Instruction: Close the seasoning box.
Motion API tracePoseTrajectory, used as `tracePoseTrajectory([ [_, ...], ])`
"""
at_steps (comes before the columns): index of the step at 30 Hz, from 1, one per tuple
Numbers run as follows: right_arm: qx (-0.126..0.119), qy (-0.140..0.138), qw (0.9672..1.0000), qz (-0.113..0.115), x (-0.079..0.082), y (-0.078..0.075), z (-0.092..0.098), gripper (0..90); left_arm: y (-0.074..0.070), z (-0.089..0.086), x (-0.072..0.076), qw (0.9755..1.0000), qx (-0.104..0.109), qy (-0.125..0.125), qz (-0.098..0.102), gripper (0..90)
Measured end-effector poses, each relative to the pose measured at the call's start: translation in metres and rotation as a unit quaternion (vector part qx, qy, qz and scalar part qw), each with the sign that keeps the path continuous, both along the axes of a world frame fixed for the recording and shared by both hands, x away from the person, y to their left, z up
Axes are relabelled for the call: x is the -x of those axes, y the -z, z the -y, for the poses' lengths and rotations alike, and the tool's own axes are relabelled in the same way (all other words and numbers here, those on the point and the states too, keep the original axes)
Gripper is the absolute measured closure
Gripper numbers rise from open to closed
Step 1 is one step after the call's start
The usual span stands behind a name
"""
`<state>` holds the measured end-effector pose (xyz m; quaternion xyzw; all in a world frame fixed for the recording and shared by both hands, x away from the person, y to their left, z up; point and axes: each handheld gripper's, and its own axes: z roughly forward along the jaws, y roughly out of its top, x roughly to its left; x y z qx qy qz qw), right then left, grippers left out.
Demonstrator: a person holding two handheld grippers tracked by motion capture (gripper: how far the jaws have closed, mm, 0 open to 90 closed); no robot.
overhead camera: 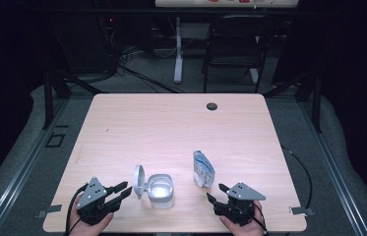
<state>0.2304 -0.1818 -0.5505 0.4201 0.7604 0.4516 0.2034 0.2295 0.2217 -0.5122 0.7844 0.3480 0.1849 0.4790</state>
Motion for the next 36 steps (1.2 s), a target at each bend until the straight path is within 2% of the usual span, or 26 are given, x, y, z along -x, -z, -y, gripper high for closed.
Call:
tracePoseTrajectory([
  [9, 0.012, -0.011, 0.9999, -0.002, 0.003, 0.008, 0.000, 44.3, -0.011, 0.005, 0.001, 0.9999, 0.012, -0.008, 0.006, 84.0],
  [13, 0.011, -0.011, 0.9999, -0.002, 0.004, 0.007, 0.001, 44.3, -0.012, 0.009, -0.001, 0.9998, 0.015, -0.007, 0.008, 87.4],
  [22, -0.004, -0.001, 1.0000, -0.004, 0.003, 0.008, 0.007, 44.4, -0.014, 0.012, 0.000, 0.9998, 0.014, -0.005, 0.011, 89.9],
  [27, 0.010, -0.004, 0.9999, -0.005, 0.003, 0.009, 0.005, 44.5, -0.015, 0.013, -0.001, 0.9998, 0.016, -0.002, 0.010, 90.0],
  [36, 0.003, 0.001, 1.0000, -0.003, 0.004, 0.008, 0.007, 44.4, -0.017, 0.019, -0.001, 0.9997, 0.017, 0.005, 0.014, 90.0],
])
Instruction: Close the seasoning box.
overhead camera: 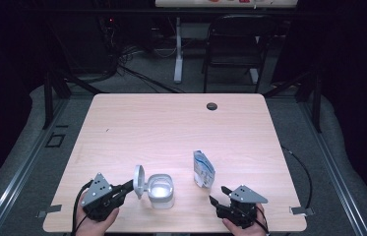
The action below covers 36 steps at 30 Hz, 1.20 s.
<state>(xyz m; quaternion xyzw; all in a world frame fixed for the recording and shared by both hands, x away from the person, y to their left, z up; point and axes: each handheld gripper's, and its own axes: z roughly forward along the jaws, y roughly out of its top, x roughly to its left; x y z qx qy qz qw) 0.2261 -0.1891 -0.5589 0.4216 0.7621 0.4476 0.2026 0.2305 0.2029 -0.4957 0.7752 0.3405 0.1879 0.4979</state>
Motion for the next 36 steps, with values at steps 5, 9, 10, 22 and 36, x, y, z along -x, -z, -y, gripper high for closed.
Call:
tracePoseTrajectory([
  [5, -0.002, -0.001, 1.0000, 0.000, 0.000, 0.000, -0.001, 44.4, -0.001, 0.005, -0.001, 1.0000, 0.002, 0.006, -0.002, 90.0],
  [9, 0.001, -0.002, 1.0000, -0.002, 0.000, 0.000, -0.001, 44.4, 0.002, 0.018, 0.000, 0.9998, -0.011, 0.019, -0.002, 90.0],
  [10, -0.001, -0.002, 1.0000, 0.001, 0.000, 0.001, -0.002, 44.4, 0.002, 0.020, 0.000, 0.9996, -0.018, 0.022, -0.001, 90.0],
  [22, 0.001, -0.002, 1.0000, 0.006, 0.000, -0.002, -0.005, 44.4, -0.002, 0.001, 0.001, 1.0000, 0.006, 0.001, 0.003, 89.9],
  [36, 0.005, 0.001, 0.9999, 0.011, 0.000, -0.005, -0.005, 44.3, 0.003, -0.018, 0.000, 0.9995, 0.018, -0.024, -0.012, 79.0],
])
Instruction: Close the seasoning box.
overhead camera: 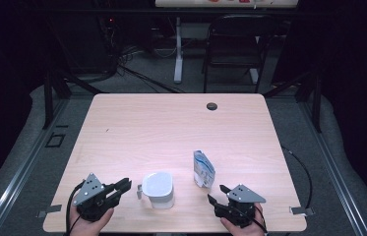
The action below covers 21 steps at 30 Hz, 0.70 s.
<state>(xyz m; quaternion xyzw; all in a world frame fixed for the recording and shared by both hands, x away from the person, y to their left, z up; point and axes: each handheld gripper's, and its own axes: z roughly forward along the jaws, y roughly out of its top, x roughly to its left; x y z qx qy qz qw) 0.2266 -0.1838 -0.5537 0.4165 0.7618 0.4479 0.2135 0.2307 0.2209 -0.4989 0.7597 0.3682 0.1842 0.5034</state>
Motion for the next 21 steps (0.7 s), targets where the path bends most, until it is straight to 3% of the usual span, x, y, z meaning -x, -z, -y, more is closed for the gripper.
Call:
tracePoseTrajectory([
  [8, -0.009, 0.005, 0.9999, 0.000, 0.000, -0.001, 0.003, 44.1, 0.001, -0.007, -0.001, 0.9999, 0.004, -0.013, -0.005, 69.7],
  [21, -0.003, 0.004, 1.0000, 0.003, 0.000, -0.006, 0.006, 45.7, 0.007, -0.024, -0.003, 0.9990, 0.002, -0.043, -0.006, 56.2],
])
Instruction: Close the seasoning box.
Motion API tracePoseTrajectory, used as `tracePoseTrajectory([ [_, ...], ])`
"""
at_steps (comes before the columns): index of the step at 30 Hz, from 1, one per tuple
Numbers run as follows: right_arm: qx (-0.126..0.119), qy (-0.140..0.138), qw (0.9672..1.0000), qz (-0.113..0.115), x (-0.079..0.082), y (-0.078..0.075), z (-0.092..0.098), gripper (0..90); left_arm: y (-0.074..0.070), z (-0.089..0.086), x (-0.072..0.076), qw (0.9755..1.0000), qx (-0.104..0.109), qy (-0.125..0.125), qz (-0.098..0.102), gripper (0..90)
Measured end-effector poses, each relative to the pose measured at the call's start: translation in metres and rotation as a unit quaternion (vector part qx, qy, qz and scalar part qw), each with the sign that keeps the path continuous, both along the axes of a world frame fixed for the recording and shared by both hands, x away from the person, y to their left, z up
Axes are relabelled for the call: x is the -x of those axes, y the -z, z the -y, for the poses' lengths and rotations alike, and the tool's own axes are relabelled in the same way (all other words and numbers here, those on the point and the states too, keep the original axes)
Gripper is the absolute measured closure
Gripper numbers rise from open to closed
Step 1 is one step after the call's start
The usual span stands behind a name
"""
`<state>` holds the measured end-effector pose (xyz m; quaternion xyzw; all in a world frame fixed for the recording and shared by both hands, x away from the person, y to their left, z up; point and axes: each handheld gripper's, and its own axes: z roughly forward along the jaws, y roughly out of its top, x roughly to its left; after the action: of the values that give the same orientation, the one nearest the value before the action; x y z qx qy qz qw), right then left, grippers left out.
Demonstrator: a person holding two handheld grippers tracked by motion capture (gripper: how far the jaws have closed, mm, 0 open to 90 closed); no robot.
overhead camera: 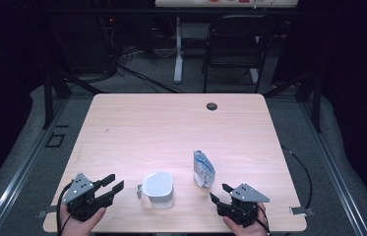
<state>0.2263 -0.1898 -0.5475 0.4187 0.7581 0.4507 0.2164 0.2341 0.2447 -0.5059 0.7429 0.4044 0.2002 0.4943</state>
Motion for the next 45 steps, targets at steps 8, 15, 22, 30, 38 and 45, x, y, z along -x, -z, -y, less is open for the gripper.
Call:
tracePoseTrajectory([
  [8, -0.010, 0.004, 0.9999, 0.002, 0.000, -0.008, 0.008, 48.2, 0.009, -0.011, -0.005, 0.9997, -0.001, -0.018, -0.015, 54.4],
  [15, -0.013, 0.016, 0.9998, 0.005, -0.001, -0.012, 0.020, 48.6, 0.016, -0.017, -0.007, 0.9993, -0.002, -0.029, -0.022, 53.9],
  [22, -0.016, 0.027, 0.9995, 0.010, -0.001, -0.012, 0.027, 46.6, 0.024, -0.021, -0.009, 0.9987, -0.006, -0.038, -0.033, 51.9],
  [30, -0.010, 0.029, 0.9995, 0.003, -0.004, -0.005, 0.028, 46.3, 0.037, -0.023, -0.013, 0.9975, -0.014, -0.044, -0.053, 50.8],
  [38, -0.003, 0.034, 0.9993, -0.012, -0.007, 0.006, 0.026, 45.3, 0.051, -0.017, -0.015, 0.9961, -0.025, -0.043, -0.073, 50.0],
  [45, -0.012, 0.038, 0.9988, -0.030, -0.009, 0.014, 0.023, 45.2, 0.059, -0.014, -0.016, 0.9947, -0.043, -0.035, -0.087, 49.0],
])
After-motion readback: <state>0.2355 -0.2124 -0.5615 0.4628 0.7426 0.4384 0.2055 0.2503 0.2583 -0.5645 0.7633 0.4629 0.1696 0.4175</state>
